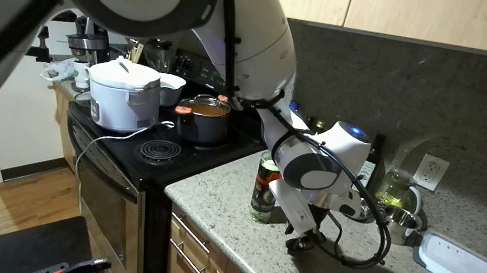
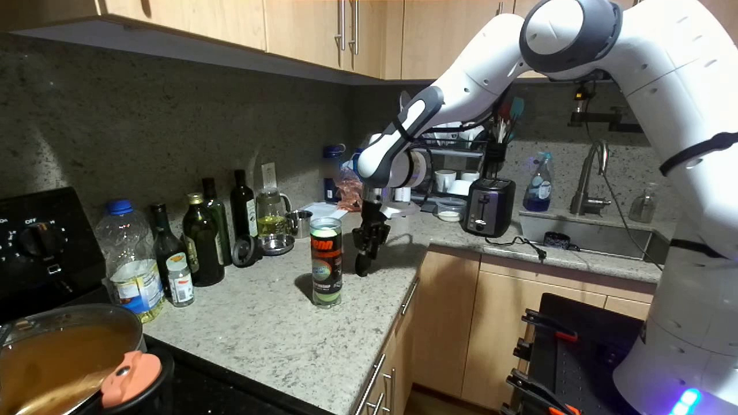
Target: Place the lid on the counter
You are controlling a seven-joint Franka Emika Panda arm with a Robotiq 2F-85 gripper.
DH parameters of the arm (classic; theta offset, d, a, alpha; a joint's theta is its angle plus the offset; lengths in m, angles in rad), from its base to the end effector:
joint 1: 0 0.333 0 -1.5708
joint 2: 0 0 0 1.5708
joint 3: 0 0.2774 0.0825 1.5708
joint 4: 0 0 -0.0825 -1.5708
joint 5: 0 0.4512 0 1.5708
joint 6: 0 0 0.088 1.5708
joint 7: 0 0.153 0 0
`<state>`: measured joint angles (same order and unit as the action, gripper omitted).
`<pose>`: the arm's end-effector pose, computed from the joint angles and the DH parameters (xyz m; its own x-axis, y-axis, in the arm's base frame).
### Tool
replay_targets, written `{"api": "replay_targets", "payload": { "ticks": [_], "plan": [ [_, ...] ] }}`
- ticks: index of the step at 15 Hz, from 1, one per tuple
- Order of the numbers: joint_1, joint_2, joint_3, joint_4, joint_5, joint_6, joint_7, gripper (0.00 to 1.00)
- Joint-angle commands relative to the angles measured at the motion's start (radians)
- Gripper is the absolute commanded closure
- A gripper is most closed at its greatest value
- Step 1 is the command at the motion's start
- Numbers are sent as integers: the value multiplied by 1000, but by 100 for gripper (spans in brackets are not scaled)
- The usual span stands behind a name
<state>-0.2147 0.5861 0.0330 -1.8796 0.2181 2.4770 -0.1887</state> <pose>0.6495 -0.1125 0.0668 0.9850 -0.1709 0.0256 -0.1652 -0.9746 -0.1511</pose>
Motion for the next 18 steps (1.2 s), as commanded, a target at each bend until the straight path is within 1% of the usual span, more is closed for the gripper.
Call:
{"api": "replay_targets", "payload": {
  "ticks": [1, 2, 3, 5, 6, 8, 13, 16, 18],
  "plan": [
    [15, 0, -22, 31, -17, -57, 34, 48],
    [18, -5, -27, 33, -23, -64, 39, 49],
    [21, -8, -31, 38, -30, -72, 43, 47],
    [28, -9, -42, 54, -42, -91, 58, 48],
    [32, -7, -47, 62, -49, -102, 67, 51],
    [42, -2, -59, 78, -63, -130, 86, 51],
    [51, -2, -64, 100, -80, -175, 96, 48],
    [76, -28, -56, 105, -102, -178, 85, 47],
    [99, -57, -49, 107, -131, -177, 72, 44]
  ]
}}
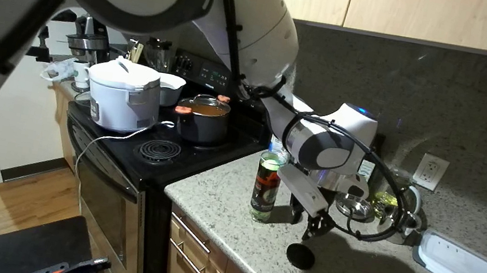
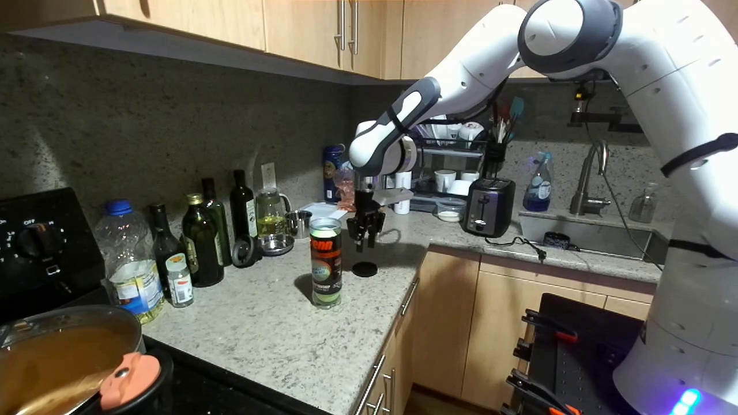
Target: Place the lid on the counter
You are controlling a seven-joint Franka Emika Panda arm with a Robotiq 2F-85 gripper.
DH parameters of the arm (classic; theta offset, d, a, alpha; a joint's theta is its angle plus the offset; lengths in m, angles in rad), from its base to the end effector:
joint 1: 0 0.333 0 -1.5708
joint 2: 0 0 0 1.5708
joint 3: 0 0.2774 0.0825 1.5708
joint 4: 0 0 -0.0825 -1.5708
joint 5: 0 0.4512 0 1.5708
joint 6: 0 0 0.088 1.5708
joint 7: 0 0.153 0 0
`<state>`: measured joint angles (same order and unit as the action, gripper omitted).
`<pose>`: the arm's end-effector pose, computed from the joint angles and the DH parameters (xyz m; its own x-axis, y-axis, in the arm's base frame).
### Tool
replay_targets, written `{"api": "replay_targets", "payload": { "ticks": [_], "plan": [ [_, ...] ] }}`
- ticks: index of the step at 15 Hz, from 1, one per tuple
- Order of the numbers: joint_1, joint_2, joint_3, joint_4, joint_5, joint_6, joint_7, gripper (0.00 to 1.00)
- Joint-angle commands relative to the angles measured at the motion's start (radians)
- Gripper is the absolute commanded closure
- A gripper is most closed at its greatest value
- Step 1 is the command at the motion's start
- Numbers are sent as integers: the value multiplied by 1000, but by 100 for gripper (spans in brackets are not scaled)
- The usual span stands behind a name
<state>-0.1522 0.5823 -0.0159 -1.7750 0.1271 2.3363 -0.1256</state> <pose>0.6750 -0.1084 0.1036 0.9917 -0.1281 -0.0138 -0.1288 -0.9882 -0.0833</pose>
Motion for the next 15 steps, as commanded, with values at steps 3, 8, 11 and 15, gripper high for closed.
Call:
{"api": "replay_targets", "payload": {
  "ticks": [3, 8, 11, 15],
  "plan": [
    [84, -110, -10, -4, -109, -44, 22, 15],
    [135, -212, -36, -27, -240, -82, 64, 0],
    [149, -274, -36, -48, -295, -116, 87, 0],
    [175, -357, -20, -84, -360, -238, 84, 0]
  ]
}}
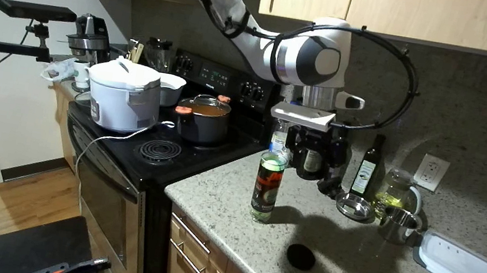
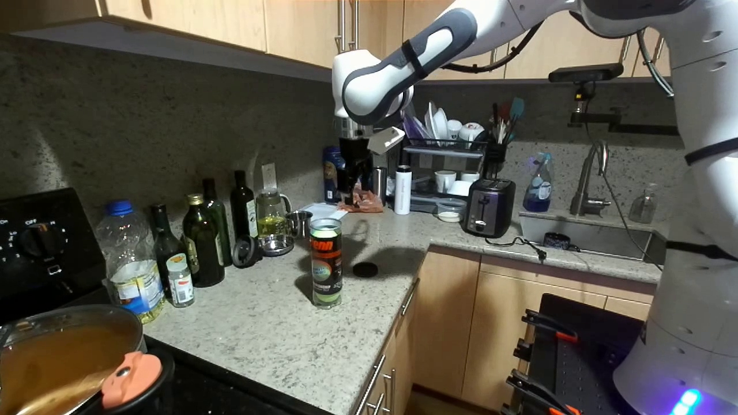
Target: Place the lid on the counter
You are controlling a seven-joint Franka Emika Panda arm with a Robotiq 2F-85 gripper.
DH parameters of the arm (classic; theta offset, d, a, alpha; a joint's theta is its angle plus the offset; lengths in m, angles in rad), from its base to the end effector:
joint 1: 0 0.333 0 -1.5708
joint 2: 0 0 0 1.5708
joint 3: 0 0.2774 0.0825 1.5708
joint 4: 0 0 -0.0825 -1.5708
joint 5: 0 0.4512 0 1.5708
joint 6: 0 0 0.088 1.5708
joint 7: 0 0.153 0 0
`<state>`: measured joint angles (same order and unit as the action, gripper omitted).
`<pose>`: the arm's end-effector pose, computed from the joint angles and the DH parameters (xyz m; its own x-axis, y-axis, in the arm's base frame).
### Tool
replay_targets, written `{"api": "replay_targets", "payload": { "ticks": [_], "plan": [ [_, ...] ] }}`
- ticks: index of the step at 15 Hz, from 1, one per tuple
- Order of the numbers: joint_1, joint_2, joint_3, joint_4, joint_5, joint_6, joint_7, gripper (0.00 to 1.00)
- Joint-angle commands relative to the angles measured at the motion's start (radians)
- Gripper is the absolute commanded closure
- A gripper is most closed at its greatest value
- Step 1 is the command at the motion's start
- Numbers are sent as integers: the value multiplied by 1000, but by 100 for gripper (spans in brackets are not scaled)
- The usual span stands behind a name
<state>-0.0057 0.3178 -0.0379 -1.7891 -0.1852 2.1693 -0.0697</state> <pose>0.6919 -0.0438 0.2654 0.9905 0.1313 0.0411 0.1223 -0.9773 0.1732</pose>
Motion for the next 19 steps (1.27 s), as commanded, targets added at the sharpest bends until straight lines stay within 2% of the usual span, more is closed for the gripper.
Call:
{"api": "replay_targets", "payload": {
  "ticks": [1, 6, 13, 14, 15, 19],
  "plan": [
    [35, -120, 9, -88, -53, -96, 27, 0],
    [65, -258, 41, -197, -71, -117, 65, 0],
    [80, -406, 93, -346, -29, -87, 95, 0],
    [81, -416, 97, -358, -22, -84, 90, 0],
    [75, -359, 93, -295, -36, -108, 82, 0],
    [75, -360, 96, -301, -35, -108, 81, 0]
  ]
}}
